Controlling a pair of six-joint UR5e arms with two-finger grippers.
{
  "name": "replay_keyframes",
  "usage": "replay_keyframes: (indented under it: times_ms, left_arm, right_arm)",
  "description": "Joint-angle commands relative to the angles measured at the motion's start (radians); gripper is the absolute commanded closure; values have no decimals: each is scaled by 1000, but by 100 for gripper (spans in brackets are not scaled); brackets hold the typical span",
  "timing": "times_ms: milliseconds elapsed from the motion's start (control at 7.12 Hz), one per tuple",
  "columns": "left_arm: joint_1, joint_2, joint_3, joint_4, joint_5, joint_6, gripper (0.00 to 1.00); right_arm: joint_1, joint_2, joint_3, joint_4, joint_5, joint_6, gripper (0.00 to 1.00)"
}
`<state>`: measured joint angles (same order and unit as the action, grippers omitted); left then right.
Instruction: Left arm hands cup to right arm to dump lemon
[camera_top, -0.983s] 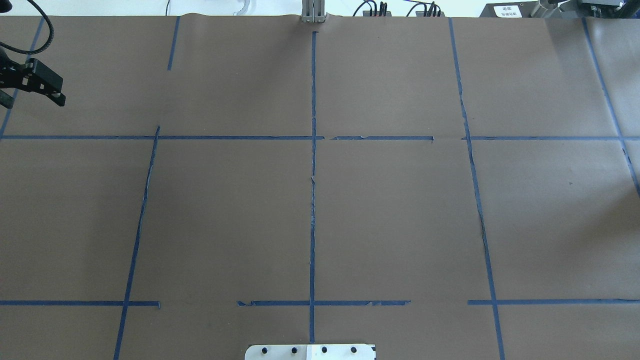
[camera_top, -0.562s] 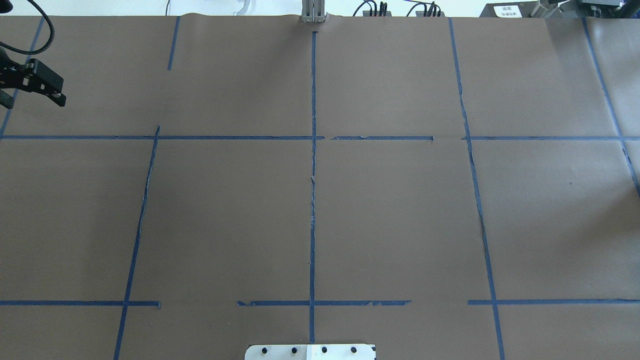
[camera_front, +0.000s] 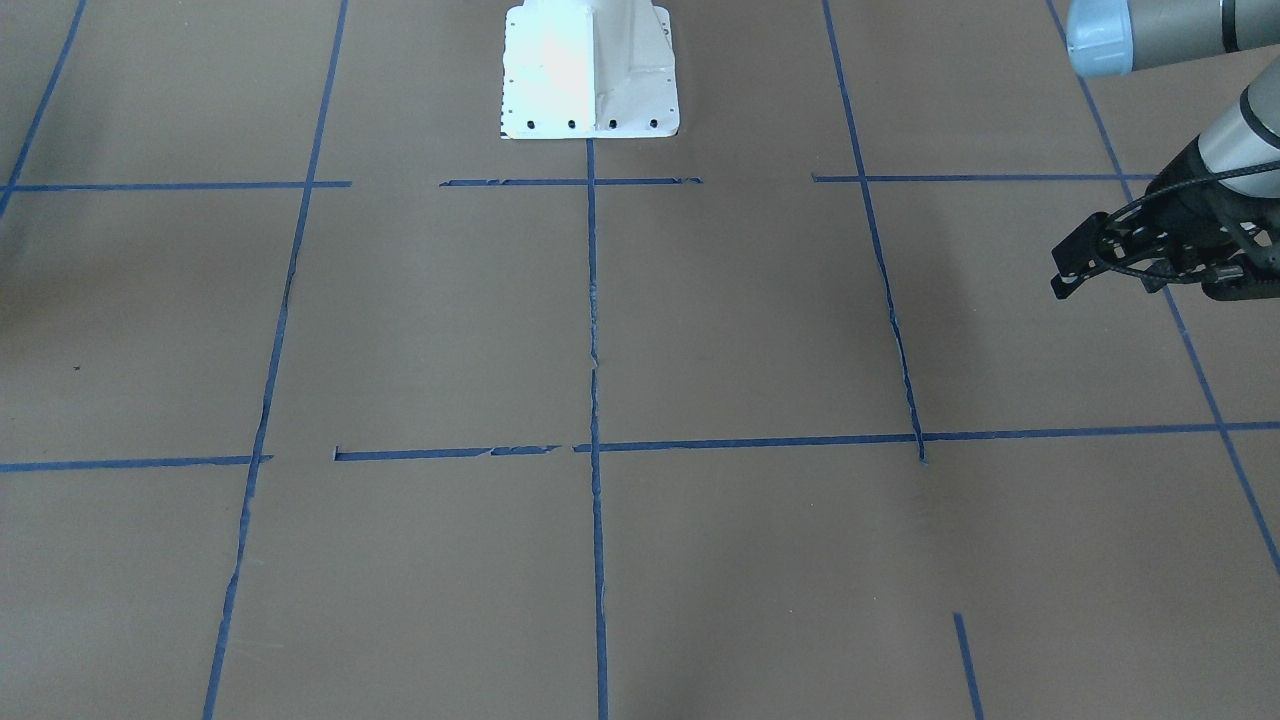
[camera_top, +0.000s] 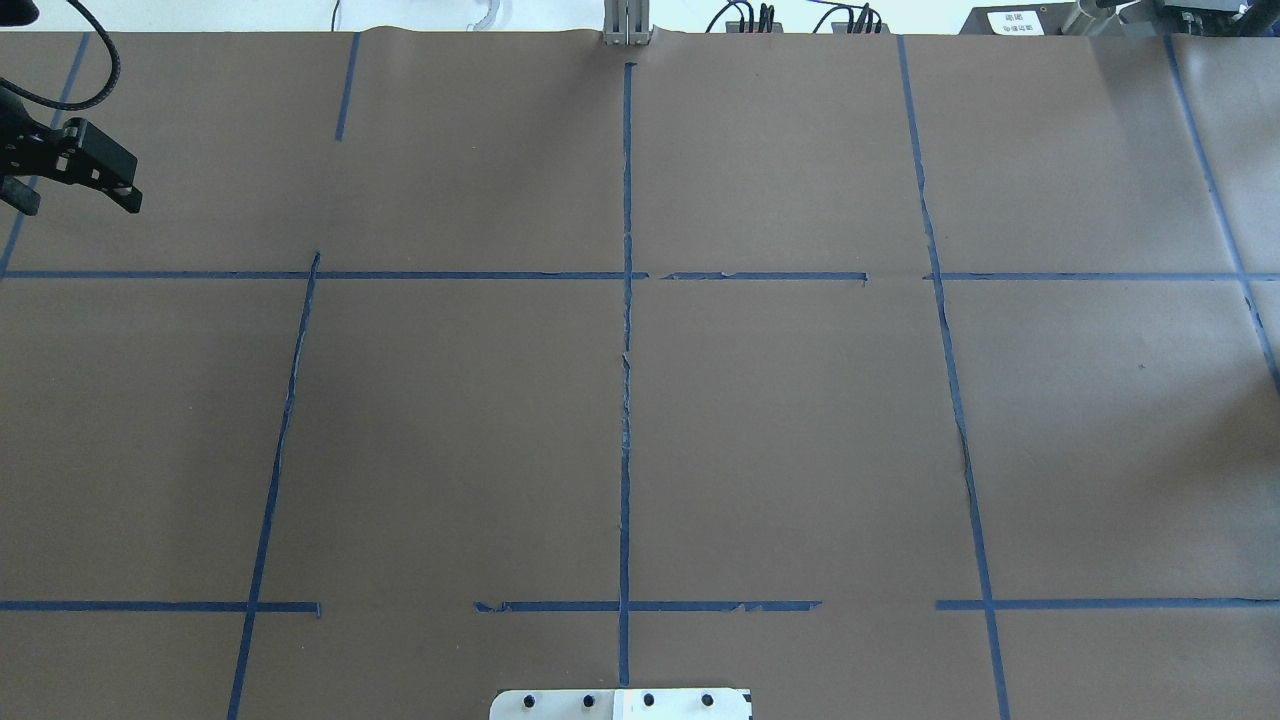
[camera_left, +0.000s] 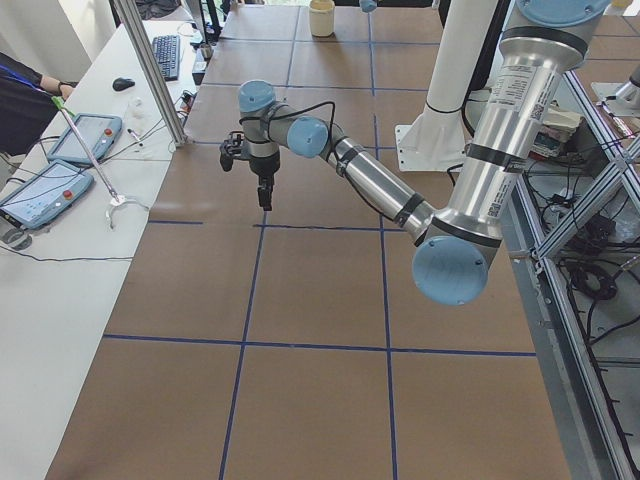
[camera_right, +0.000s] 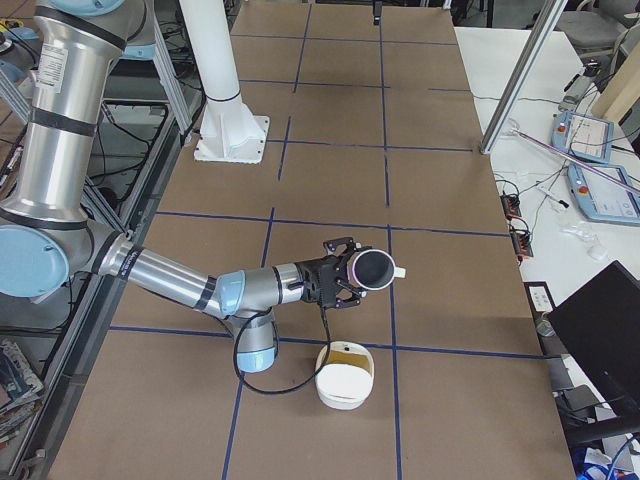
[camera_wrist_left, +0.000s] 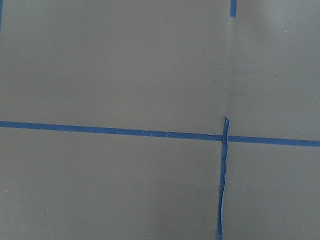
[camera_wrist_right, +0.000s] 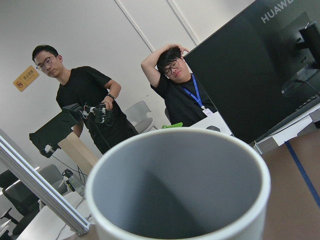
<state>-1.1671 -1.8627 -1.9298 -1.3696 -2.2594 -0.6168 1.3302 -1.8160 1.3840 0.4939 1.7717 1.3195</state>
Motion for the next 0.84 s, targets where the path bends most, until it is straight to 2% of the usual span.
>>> replay_keyframes:
  times_ms: [0,281,421,562,702]
  left_arm:
    - [9,-33,-11,-39,-2,-38,0]
    - [9,-104,-3,-39,-8,-138,0]
    - [9,-107,-18,-42,-12,-146,0]
    - [45,-107,-38,-104,-12,-173,0]
    - [149,-107,-22,-136,-5,-172,0]
  right_arm:
    - [-15,38,13,-81,11,-92,98]
    - [-20,38,13,-83,12,-170,98]
    - [-46,52,15,-83,23,-287,98]
    - [-48,67,16,-84,46,-412,97]
    - [-57,72,18,-101,101,-433,98]
